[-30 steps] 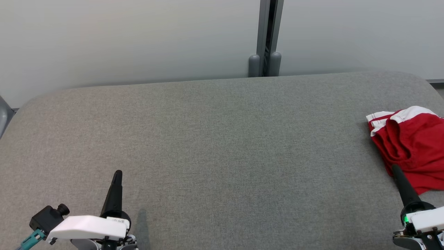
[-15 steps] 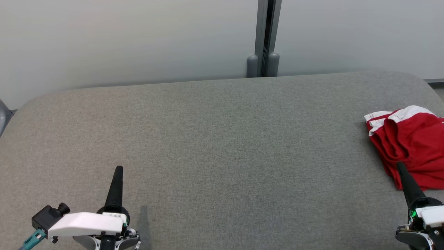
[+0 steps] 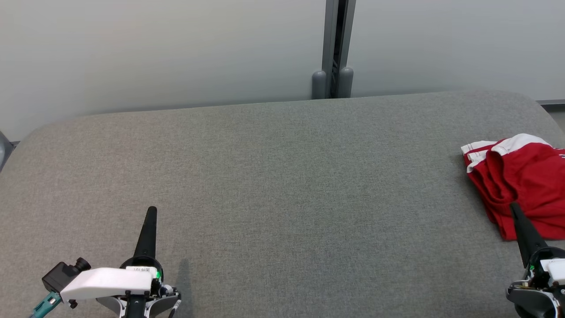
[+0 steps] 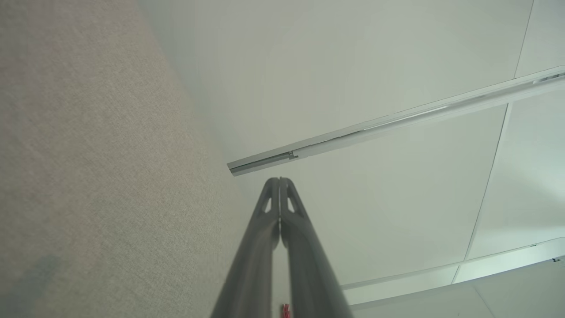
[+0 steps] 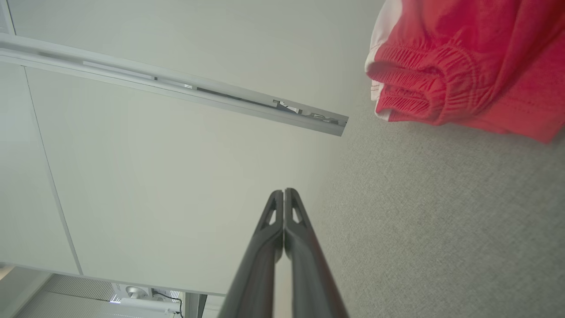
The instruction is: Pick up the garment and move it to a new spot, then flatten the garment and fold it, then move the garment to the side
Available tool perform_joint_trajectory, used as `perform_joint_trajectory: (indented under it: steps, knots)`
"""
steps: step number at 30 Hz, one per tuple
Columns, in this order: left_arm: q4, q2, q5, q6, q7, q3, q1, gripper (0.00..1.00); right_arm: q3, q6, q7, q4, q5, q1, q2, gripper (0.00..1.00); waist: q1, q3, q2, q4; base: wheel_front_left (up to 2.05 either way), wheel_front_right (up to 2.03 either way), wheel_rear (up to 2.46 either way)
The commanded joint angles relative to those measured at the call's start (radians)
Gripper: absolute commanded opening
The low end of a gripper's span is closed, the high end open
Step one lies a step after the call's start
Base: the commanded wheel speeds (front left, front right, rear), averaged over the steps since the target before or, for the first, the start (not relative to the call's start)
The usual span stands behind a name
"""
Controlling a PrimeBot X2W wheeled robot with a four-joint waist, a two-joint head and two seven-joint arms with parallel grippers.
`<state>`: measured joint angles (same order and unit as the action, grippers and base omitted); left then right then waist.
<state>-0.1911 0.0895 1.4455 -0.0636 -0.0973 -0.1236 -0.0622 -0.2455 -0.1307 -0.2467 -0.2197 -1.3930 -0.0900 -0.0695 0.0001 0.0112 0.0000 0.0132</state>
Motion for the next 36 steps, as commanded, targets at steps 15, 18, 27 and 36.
perform_joint_trajectory:
  steps: [15,18,27,36]
  knots:
    - [-0.023,-0.020,0.103,-0.042,0.006,0.023,-0.038,0.00,-0.030,0.000,-0.028,-0.039,-0.117,-0.036,-0.006,0.00,0.0000,-0.002,0.0000,-0.006,0.00,0.00,0.00]
    - [-0.027,-0.023,0.121,-0.046,0.008,0.026,-0.038,0.00,-0.034,0.000,-0.033,-0.044,-0.136,-0.042,-0.005,0.00,-0.0001,-0.003,0.0000,-0.007,0.00,0.00,0.00]
    - [-0.040,-0.035,0.169,-0.066,0.010,0.033,-0.049,0.00,-0.049,0.000,-0.045,-0.065,-0.190,-0.051,-0.004,0.00,-0.0001,-0.004,0.0000,-0.011,0.00,0.00,0.00]
    - [-0.045,-0.040,0.190,-0.073,0.012,0.037,-0.052,0.00,-0.055,0.000,-0.052,-0.072,-0.212,-0.059,-0.002,0.00,-0.0001,-0.004,0.0000,-0.013,0.00,0.00,0.00]
